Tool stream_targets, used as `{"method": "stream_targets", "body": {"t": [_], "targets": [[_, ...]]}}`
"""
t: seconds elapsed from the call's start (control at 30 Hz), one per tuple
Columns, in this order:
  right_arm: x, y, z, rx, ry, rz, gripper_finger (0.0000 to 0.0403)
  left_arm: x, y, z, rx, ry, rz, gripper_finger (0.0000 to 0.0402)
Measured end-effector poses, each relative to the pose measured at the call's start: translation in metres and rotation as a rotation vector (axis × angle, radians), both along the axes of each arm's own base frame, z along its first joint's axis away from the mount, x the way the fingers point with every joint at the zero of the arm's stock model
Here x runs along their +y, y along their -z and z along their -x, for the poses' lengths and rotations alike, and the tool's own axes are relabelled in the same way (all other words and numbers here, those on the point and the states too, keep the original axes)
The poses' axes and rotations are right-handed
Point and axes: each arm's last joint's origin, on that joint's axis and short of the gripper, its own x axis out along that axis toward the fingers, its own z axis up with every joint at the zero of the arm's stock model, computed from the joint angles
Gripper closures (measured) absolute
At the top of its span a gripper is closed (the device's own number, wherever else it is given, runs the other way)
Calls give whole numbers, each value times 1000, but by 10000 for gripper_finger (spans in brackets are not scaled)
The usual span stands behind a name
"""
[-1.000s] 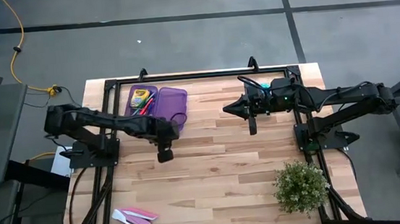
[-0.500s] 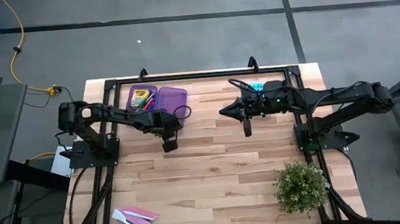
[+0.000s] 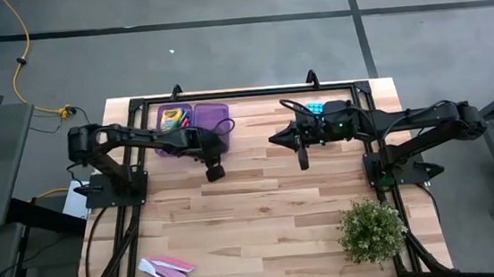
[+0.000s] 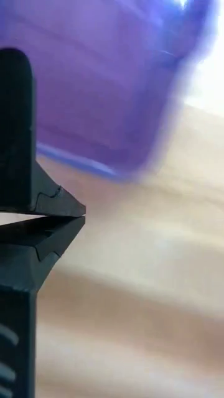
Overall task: Pack school essentials
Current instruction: Return to Home Position
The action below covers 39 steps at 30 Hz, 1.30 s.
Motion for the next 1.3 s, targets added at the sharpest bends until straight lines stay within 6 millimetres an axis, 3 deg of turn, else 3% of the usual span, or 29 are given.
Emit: {"method": "stream_targets", "body": {"t": [0.1, 0.27, 0.4, 0.53, 0.67, 0.83, 1.3], "targets": [[0, -3, 2, -16, -12, 48, 403, -2, -32, -5, -142, 57, 42, 401], [0, -14, 2, -123, -18, 105, 403, -8, -121, 4, -575, 62, -19, 401], [0, -19, 2, -172, -17, 112, 403, -23, -189, 33, -987, 66, -102, 401], [0, -20, 2, -187, -13, 74, 403, -41, -230, 73, -1212, 104, -173, 401], [0, -22, 5, -191, -12, 68, 403, -54, -245, 106, -1271, 86, -213, 401], [1, -29, 14, -208, -12, 70, 403, -63, -248, 126, -1274, 88, -210, 401], [1, -32, 22, -201, -13, 75, 403, -68, -245, 121, -1262, 121, -176, 401]]}}
